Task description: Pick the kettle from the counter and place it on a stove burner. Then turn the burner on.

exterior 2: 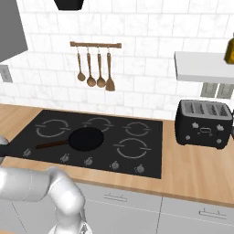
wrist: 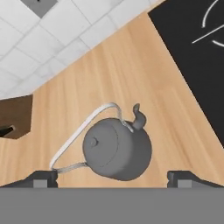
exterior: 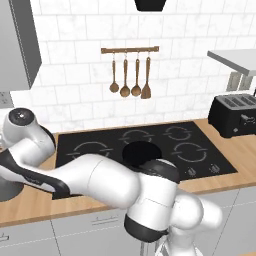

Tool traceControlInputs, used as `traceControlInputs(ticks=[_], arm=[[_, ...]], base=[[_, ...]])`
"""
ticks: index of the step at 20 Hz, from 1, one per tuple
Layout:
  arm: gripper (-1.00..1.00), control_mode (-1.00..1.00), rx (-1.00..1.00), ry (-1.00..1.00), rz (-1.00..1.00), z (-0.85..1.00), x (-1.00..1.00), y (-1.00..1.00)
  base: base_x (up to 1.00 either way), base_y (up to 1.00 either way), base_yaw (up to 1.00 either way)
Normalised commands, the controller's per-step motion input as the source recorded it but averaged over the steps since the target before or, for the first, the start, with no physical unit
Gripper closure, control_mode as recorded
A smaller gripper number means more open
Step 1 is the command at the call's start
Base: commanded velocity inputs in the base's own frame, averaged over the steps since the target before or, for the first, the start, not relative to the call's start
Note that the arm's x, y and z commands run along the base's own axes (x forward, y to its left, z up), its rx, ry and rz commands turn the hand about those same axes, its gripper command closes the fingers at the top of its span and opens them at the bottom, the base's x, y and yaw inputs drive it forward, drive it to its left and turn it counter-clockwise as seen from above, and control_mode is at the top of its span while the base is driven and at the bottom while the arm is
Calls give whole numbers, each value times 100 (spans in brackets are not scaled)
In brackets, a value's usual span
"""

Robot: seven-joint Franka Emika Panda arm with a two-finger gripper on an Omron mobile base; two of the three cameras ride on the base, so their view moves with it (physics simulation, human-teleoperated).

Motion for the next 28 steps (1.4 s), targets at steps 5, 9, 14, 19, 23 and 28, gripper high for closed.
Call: traceControlInputs(ticks=[5, 9, 14, 19, 23, 28], arm=[[-100, -100, 0, 21, 0, -30, 47, 7], [-100, -100, 0, 9, 0, -39, 28, 1], [-100, -100, 2, 7, 0, -21, 9, 21], [-100, -100, 0, 10, 0, -48, -14, 31], [-100, -100, 0, 2, 0, -42, -8, 19], [-100, -100, 0, 0, 0, -8, 13, 29]], base=[[0, 0, 0], [0, 0, 0], [0, 0, 0], [0, 0, 0], [0, 0, 0], [0, 0, 0]])
